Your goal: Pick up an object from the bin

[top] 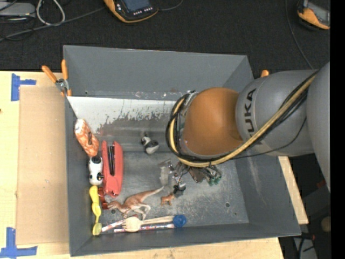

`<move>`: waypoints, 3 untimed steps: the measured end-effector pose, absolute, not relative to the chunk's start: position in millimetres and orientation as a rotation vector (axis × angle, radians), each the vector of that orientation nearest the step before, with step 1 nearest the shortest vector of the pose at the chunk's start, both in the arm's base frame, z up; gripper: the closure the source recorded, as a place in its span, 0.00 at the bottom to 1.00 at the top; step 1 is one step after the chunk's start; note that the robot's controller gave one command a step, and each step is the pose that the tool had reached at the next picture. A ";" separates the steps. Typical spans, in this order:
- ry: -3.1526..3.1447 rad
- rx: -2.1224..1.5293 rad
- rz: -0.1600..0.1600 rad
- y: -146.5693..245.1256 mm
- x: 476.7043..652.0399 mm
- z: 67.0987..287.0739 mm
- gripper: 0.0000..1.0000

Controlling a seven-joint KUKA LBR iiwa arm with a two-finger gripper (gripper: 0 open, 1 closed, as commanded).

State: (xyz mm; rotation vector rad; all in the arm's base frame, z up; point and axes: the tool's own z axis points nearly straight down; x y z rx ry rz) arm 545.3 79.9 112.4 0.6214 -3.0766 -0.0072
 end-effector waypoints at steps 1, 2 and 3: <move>-3.079 0.625 -0.007 61.3 531.0 151.9 1.00; -3.081 0.630 -0.008 84.3 537.9 76.4 1.00; -3.122 0.396 -0.009 81.2 529.4 87.0 1.00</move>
Offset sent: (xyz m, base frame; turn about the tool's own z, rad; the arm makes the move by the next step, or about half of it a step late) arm -0.0067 0.0049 -0.0333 -0.0049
